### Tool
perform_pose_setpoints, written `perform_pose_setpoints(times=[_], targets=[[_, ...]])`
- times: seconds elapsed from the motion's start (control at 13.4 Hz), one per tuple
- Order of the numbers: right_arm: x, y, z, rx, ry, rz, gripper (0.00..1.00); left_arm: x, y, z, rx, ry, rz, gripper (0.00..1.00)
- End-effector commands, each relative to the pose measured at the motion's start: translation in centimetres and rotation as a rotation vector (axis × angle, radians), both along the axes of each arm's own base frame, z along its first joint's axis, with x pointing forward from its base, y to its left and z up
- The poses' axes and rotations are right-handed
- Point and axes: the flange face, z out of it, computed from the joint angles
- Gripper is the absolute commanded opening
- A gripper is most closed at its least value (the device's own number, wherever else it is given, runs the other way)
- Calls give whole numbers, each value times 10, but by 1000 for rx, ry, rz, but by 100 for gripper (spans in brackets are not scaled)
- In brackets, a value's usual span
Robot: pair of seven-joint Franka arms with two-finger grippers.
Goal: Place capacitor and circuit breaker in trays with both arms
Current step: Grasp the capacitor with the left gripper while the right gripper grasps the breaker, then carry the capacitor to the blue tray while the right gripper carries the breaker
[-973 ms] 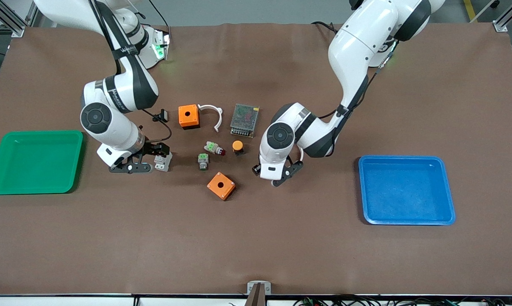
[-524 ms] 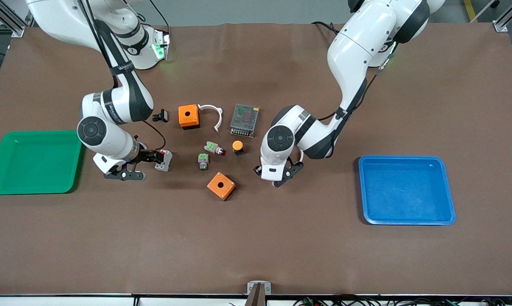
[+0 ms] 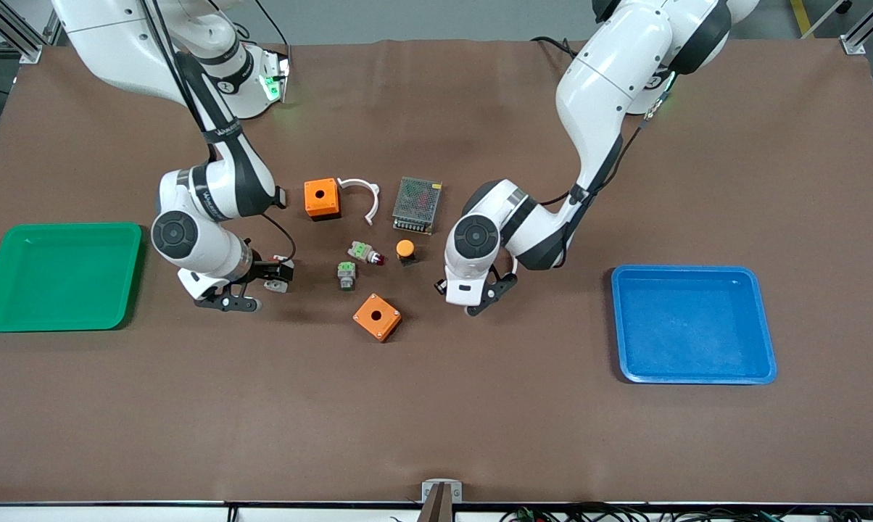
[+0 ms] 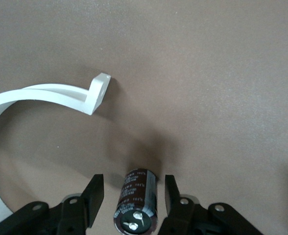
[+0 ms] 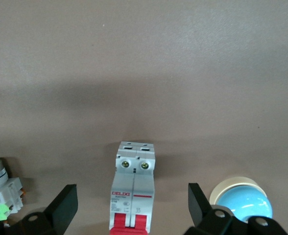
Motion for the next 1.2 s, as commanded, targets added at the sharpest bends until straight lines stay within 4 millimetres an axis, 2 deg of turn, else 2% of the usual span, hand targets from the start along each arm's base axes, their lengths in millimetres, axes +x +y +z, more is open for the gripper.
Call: perform_pose_setpoints(times=[0.0,0.15,0.22,0.3,0.45,0.6,0.67,0.82,0.97,1.05,1.12], targets=[[-6,1,-6,5,15,-27,98,-1,-4,0,-2,-15,17,55],[-9,0,-9,3,24,-27,94,-4,-7,1,-3,-17,11,43],[-9,0,-10,2,26,-27,86,-4,-7,1,-3,-17,11,33],[-10,0,-11,2,27,-27,80,-3,-8,3,-5,-18,16,18],[-12,1,-12,0,34,-25,65,-2,-8,7,-3,-22,50,1],[-14,5,-14,-1,36,-19,49,11,2,24,-13,-49,52,0],[-13,5,-14,0,35,-20,41,21,13,26,-13,-55,60,0],[-13,5,-14,0,35,-20,27,50,43,54,-33,-92,72,0],[-13,5,-13,1,33,-20,19,76,76,81,-50,-128,49,0],[-14,5,-13,0,38,-20,18,88,95,86,-51,-136,46,0],[-13,4,-12,-1,41,-24,17,99,112,99,-58,-157,28,0]])
